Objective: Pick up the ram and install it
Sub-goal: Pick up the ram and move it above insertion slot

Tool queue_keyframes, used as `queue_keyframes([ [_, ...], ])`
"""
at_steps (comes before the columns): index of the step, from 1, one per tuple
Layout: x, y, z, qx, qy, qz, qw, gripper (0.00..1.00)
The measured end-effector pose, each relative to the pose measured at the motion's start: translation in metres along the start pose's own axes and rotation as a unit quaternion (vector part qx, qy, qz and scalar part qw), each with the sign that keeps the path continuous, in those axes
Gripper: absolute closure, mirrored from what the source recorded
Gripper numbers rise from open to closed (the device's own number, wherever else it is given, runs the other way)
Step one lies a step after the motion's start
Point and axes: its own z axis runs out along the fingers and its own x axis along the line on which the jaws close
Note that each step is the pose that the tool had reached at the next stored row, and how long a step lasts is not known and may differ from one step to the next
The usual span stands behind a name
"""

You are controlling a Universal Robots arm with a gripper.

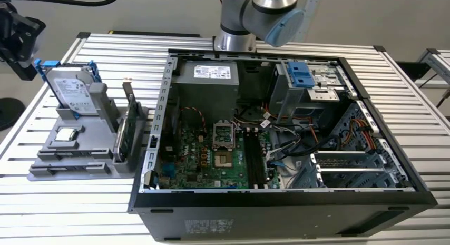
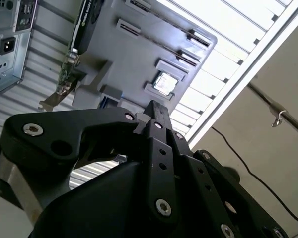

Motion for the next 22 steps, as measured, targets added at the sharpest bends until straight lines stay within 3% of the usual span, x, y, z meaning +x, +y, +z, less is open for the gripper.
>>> queue_keyframes([
  [22,-0.0062,-0.0152,-0.0007,0.0,0.0013,-0.004,1.0,1.0],
])
